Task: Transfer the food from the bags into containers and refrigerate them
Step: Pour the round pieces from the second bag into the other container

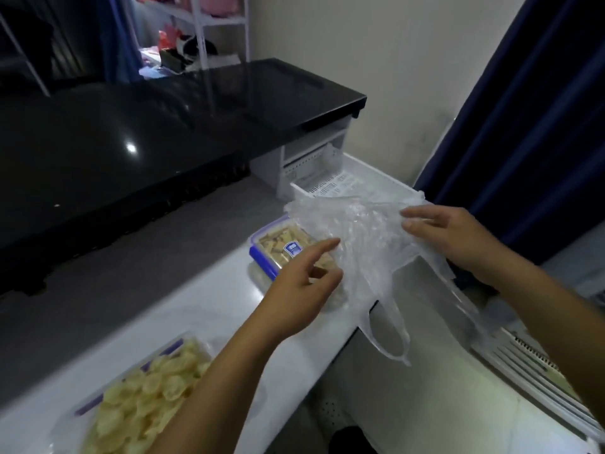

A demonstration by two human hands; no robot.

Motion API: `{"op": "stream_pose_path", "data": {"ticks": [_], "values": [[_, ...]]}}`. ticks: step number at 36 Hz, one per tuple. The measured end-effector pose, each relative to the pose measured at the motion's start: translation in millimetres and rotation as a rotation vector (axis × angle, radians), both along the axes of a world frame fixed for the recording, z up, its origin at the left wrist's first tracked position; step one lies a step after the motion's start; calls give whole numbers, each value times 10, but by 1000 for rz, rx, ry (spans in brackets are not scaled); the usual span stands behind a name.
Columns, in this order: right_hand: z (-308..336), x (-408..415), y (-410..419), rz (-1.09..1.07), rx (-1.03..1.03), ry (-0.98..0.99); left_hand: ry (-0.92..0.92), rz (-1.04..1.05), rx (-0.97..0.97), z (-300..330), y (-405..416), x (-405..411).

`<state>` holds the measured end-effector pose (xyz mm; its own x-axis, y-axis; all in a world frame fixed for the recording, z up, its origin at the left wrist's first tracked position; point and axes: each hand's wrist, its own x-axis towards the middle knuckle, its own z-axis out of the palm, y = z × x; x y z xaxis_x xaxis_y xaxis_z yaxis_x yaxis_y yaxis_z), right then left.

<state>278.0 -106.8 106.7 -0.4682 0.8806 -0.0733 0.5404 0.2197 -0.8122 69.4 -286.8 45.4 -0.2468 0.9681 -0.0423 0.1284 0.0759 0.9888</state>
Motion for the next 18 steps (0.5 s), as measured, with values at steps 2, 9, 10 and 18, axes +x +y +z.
{"op": "stream_pose_path", "data": {"ticks": [2, 9, 10, 18], "values": [[3, -34, 405, 40, -4, -21, 43, 20, -24, 11, 327, 32], [-139, -134, 1786, 155, 45, -65, 173, 61, -86, -172, 1471, 215], [-188, -149, 1960, 167, 38, -64, 183, 61, -104, -219, 1607, 230], [-779, -241, 2835, 398, 209, -591, 573, 181, -315, -434, 2358, 204]]}}
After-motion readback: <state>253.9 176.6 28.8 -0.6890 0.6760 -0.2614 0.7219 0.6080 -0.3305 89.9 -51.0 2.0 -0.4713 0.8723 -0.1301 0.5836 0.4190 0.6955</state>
